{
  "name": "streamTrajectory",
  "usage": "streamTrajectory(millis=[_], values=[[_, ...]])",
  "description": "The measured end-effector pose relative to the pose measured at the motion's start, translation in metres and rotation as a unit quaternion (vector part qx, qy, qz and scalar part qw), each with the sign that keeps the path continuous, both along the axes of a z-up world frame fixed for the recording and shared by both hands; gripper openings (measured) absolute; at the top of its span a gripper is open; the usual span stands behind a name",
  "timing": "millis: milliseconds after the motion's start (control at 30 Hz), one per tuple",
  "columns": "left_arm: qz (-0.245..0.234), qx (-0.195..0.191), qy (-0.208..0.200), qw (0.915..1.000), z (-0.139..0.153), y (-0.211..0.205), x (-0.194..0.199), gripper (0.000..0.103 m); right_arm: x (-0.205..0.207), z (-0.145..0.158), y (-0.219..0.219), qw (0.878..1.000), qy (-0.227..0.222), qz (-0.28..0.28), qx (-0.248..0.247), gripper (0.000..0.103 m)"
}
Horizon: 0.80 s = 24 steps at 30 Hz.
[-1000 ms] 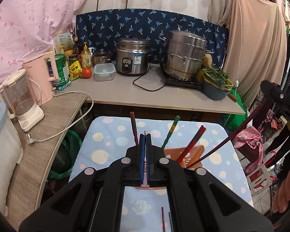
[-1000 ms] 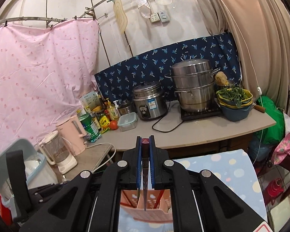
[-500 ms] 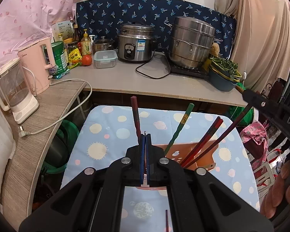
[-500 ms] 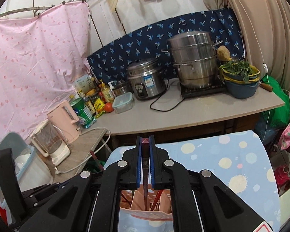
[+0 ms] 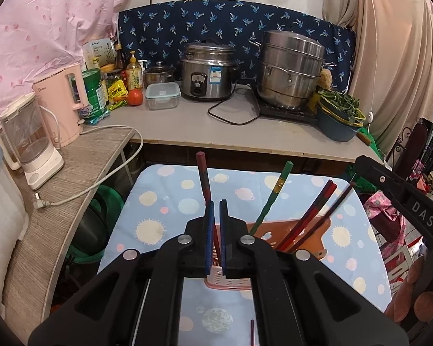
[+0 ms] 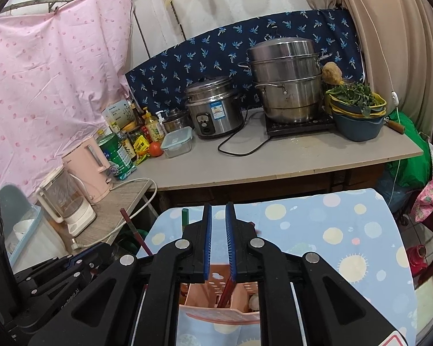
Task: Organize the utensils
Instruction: 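Lower spoon into pink basket and open left gripper while right releases its chopstick there, then move both open grippers back over the last two chopsticks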
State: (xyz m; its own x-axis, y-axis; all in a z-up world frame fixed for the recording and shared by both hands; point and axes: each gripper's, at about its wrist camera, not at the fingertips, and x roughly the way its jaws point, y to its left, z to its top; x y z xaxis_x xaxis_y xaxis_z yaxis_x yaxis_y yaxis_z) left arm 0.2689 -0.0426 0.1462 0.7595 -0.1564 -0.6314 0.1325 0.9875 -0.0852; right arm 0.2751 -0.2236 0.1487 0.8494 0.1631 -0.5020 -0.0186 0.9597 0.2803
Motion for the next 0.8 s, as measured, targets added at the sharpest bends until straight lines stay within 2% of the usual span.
streamTrajectory(millis=[167, 367, 800], values=[[0.006, -0.005, 0.0, 1.0, 0.001, 0.004, -0.005, 0.01, -0.01, 0.001, 0.001, 1.0, -0.001, 0.003, 0.002, 0.011], [0.009, -0.003, -0.002, 1.0, 0.003, 0.008, -0.018, 0.01, -0.029, -0.004, 0.003, 1.0, 0.005, 0.007, 0.008, 0.011], [0.004, 0.007, -0.014, 0.9999, 0.007, 0.007, -0.068, 0.017, -0.096, -0.023, 0.012, 1.0, 0.023, 0.016, 0.008, 0.011]])
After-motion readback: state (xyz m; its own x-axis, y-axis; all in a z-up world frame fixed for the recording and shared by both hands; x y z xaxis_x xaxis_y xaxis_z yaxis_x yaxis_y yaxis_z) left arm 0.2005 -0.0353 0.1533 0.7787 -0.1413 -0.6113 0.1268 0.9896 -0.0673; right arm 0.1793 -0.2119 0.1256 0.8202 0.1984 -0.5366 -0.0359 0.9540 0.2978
